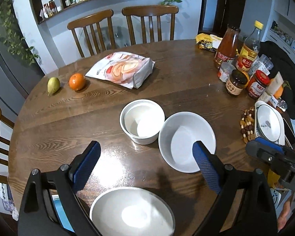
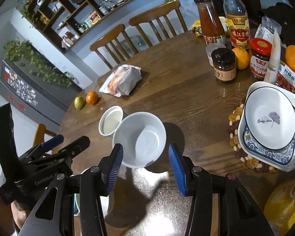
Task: Organize plates and bowls
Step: 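Grasp the smaller white bowl rim with the left tool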
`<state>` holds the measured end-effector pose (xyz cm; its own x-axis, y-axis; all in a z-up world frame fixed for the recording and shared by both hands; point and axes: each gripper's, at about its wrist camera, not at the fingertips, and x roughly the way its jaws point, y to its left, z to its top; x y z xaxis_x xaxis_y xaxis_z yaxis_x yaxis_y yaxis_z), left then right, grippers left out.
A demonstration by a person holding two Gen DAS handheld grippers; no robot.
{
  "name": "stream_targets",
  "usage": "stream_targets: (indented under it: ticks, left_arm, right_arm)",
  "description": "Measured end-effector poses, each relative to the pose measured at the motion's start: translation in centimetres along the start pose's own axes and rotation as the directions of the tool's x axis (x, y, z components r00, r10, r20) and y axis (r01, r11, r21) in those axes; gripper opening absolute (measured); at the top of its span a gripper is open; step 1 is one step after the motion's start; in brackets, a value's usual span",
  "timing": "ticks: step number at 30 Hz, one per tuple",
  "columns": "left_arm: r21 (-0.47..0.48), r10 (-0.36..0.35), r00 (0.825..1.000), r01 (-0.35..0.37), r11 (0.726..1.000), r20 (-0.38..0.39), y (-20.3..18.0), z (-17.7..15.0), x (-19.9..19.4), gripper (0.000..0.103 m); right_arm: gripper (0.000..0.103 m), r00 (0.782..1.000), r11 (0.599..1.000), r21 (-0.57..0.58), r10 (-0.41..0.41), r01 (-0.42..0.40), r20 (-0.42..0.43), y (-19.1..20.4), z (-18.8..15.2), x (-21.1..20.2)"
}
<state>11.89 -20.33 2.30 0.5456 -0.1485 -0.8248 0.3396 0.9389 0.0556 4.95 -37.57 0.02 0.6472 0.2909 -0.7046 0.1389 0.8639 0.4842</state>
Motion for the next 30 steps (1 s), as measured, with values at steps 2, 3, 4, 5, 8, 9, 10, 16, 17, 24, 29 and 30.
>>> stream_targets:
  ticks: [2,3,4,5,8,9,10,16,17,24,29,30]
  left_arm:
    - [0.001,0.003,1.0,-0.003,1.0,-0.015,0.0,0.1,0.8,0.094]
    - [0.002,0.005,1.0,-0.005,1.0,-0.027,0.0,0.0,1.4,0.094]
    - [0.003,0.002,0.999,-0.002,1.0,-0.037,-0.1,0.0,1.8,0.094]
    - [0.005,-0.001,0.999,0.001,1.0,-0.044,-0.2,-0.1,2.1,0.094]
    - [0.016,-0.006,0.998,0.007,1.0,-0.067,-0.2,-0.4,3.2,0.094]
    - [0.018,-0.008,0.997,0.01,1.0,-0.074,-0.3,-0.5,3.6,0.094]
    - [0.02,-0.01,0.997,0.011,1.0,-0.08,-0.3,-0.6,3.9,0.094]
    - [0.015,-0.028,0.993,0.03,0.999,-0.112,-0.3,-0.5,5.4,0.092]
    - [0.012,-0.036,0.992,0.037,0.999,-0.117,-0.3,-0.5,5.7,0.092]
    - [0.016,-0.058,0.987,0.061,0.998,-0.152,-0.7,-0.5,7.1,0.074]
    - [0.017,-0.072,0.983,0.076,0.997,-0.17,-0.7,-0.5,8.0,0.067]
    - [0.015,-0.076,0.982,0.08,0.997,-0.173,-0.7,-0.5,8.1,0.064]
  right_arm:
    - [0.049,1.0,1.0,0.003,-0.004,0.004,-0.007,-0.2,0.3,0.6]
    - [0.049,1.0,1.0,0.007,-0.008,0.008,-0.012,-0.3,0.5,1.0]
    - [0.049,1.0,1.0,0.011,-0.012,0.012,-0.019,-0.4,0.6,1.4]
    - [0.049,1.0,1.0,0.014,-0.015,0.016,-0.025,-0.5,0.8,1.9]
    - [0.049,0.999,0.999,0.02,-0.026,0.027,-0.044,-0.7,0.9,3.0]
    - [0.049,0.998,0.999,0.021,-0.029,0.03,-0.051,-0.8,1.0,3.4]
    - [0.049,0.998,0.999,0.022,-0.033,0.035,-0.059,-0.9,1.0,3.8]
    - [0.049,0.995,0.998,0.027,-0.046,0.049,-0.087,-1.2,1.0,5.5]
    - [0.049,0.995,0.998,0.029,-0.046,0.049,-0.091,-1.3,1.0,5.7]
    - [0.049,0.992,0.998,0.028,-0.052,0.056,-0.113,-1.5,1.1,7.3]
    - [0.049,0.992,0.998,0.036,-0.056,0.06,-0.117,-1.7,1.5,8.0]
    - [0.049,0.991,0.998,0.033,-0.058,0.062,-0.12,-1.6,1.5,8.2]
